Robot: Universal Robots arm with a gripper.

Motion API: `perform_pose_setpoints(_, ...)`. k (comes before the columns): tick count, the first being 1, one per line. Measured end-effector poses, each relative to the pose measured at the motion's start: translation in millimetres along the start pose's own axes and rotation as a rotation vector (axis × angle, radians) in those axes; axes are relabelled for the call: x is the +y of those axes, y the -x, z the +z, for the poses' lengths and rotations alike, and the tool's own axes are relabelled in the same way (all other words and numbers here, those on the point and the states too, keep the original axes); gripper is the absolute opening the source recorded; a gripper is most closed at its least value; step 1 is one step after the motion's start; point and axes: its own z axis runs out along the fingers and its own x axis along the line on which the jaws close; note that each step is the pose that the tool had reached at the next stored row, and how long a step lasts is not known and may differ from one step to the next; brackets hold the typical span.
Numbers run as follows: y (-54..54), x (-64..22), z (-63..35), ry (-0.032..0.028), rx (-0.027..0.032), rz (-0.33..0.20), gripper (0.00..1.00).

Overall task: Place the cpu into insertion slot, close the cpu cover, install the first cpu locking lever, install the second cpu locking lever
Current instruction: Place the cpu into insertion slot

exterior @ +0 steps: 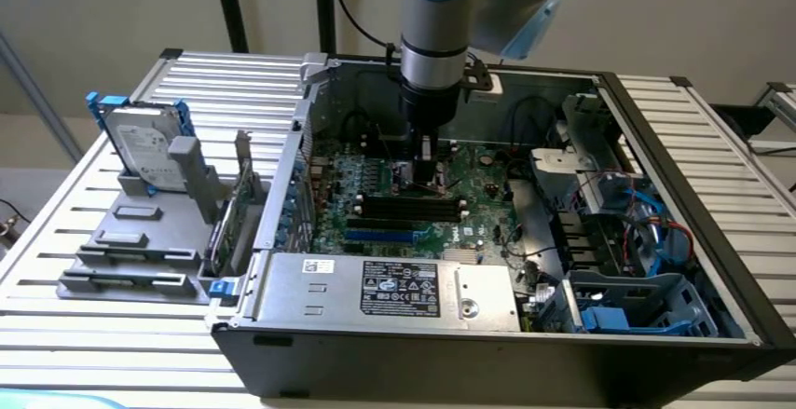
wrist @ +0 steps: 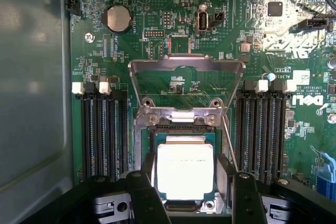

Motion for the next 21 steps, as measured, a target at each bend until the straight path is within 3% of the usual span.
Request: perform_pose_setpoints(21,-2.0,0.2,4.3,-0.0002,-0.0001,0.000,0.55)
